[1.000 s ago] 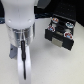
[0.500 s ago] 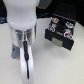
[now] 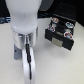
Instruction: Open the kcup holder, insert the kcup into the holder, and close the kcup holder
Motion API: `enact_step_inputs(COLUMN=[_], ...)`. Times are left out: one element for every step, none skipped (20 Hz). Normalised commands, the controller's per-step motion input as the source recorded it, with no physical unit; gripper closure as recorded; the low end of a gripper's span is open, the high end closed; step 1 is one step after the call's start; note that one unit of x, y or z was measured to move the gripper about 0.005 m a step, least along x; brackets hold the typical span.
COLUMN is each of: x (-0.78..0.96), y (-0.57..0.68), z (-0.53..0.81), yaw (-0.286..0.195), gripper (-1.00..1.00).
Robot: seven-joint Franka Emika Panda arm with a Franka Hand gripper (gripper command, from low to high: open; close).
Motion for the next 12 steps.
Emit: enact_step_inputs(x=[0.00, 0.20, 0.21, 0.21, 0.19, 0.13, 0.16, 0.18, 0.19, 0.19, 0.13, 0.07], y=[0.00, -0.02, -0.02, -0.03, -0.05, 0.02, 0.00, -0.02, -0.02, -0.02, 0.01, -0.01], z=[0.00, -0.01, -0.02, -0.02, -0.02, -0.05, -0.06, -0.01, 0.00, 0.00, 0.04, -0.01], yaw=[0.000, -0.066, -0.062, -0.060, -0.056, -0.008, -0.070, -0.043, -0.051, -0.047, -0.042, -0.024], gripper=[1.00, -1.00, -1.00, -1.00, -1.00, -1.00, -1.00, -1.00, -1.00, -1.00, 1.00, 1.00])
